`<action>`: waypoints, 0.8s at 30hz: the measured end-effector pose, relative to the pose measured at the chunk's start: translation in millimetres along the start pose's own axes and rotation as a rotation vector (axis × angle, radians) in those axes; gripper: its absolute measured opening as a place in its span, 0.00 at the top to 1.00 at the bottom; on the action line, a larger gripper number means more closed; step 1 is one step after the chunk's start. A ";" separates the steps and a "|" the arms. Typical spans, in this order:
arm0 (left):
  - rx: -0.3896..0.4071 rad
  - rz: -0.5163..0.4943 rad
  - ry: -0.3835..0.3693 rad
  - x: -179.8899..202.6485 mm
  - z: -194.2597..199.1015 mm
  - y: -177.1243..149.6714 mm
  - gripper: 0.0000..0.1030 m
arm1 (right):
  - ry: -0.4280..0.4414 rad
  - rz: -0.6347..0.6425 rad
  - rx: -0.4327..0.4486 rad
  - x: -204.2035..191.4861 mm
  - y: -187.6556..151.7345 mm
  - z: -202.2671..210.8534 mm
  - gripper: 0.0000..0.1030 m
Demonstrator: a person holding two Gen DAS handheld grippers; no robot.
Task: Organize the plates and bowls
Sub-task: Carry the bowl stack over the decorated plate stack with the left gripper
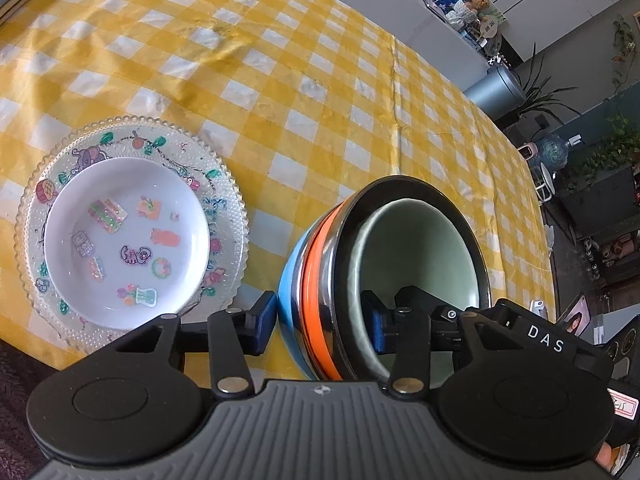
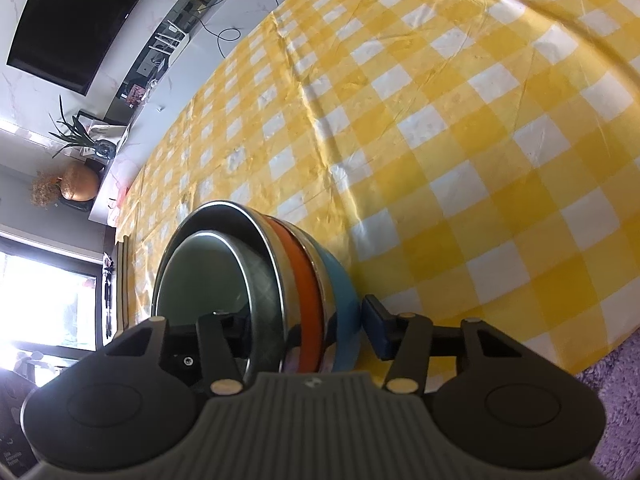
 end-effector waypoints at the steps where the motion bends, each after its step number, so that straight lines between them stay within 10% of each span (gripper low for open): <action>1: -0.001 -0.005 0.008 3.1 -1.4 1.2 0.51 | -0.001 0.001 0.000 0.1 -0.2 0.4 0.50; 24: 0.041 -0.076 0.055 14.4 21.8 3.8 0.53 | 0.009 0.015 0.008 -9.9 -5.0 14.7 0.59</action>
Point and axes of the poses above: each gripper's, at about its wrist camera, not at the fingertips, and z roughly against the way its jaws point, x to its right, y to its top, the point moved 5 cm from there along -z, roughly the way its jaws point, and after that the axes turned 5 degrees about y, right-handed, at the moved point
